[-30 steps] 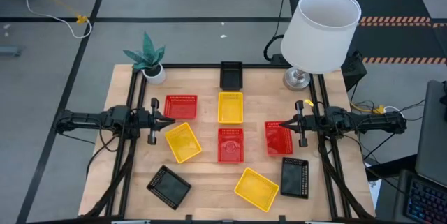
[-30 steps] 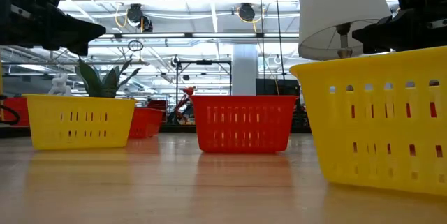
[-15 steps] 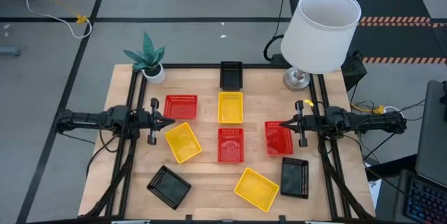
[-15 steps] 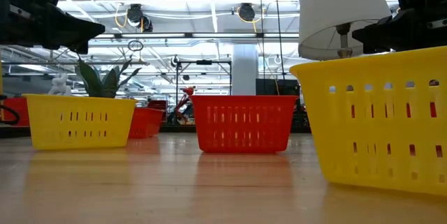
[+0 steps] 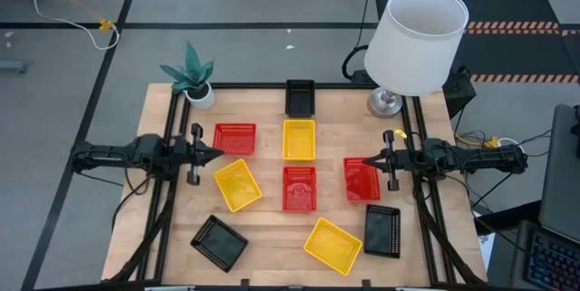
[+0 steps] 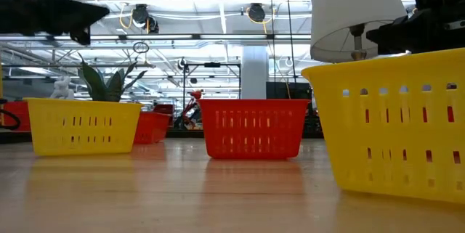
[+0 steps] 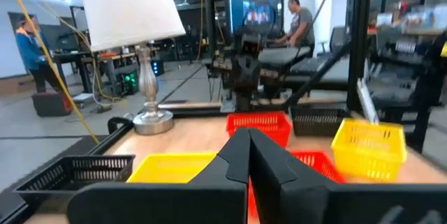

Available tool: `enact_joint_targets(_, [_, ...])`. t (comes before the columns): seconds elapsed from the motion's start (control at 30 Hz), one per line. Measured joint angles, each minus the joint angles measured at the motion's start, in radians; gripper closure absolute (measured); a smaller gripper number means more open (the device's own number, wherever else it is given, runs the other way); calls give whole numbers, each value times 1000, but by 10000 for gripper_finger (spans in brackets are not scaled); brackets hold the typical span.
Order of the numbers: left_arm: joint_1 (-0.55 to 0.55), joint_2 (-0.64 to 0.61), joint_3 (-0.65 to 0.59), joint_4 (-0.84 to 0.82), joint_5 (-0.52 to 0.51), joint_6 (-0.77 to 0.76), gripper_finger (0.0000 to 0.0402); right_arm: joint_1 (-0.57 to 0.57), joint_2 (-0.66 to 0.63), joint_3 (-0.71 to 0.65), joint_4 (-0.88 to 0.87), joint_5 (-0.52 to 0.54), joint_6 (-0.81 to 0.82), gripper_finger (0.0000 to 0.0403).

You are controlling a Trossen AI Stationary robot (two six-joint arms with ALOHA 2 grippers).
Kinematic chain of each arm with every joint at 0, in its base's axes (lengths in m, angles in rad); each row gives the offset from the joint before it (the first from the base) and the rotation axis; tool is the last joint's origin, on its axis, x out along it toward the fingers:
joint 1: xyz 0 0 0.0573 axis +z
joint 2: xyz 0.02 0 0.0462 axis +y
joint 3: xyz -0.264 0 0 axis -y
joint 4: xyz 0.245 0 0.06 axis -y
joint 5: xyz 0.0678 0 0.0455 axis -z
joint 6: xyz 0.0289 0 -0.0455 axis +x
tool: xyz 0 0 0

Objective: Stack baskets by color
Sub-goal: Stack the bottom left black bin on top of the top black bin

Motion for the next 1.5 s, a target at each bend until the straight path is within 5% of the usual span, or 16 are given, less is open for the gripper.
enact_joint_targets(0.33, [0,190,372,-267,-15,-76,401,0,0,0,56,0,65,403])
enact_joint_targets(0.9, [0,672,1197,-842,-38,-11,396,0,0,0,56,0,181,403])
enact_joint_targets(1.23, [0,722,1212,-893,-38,-30,393,0,3,43,-1,12,311,403])
enact_joint_targets(1.5, [0,721,1197,-884,-60,-30,392,-1,181,392,-346,85,352,403])
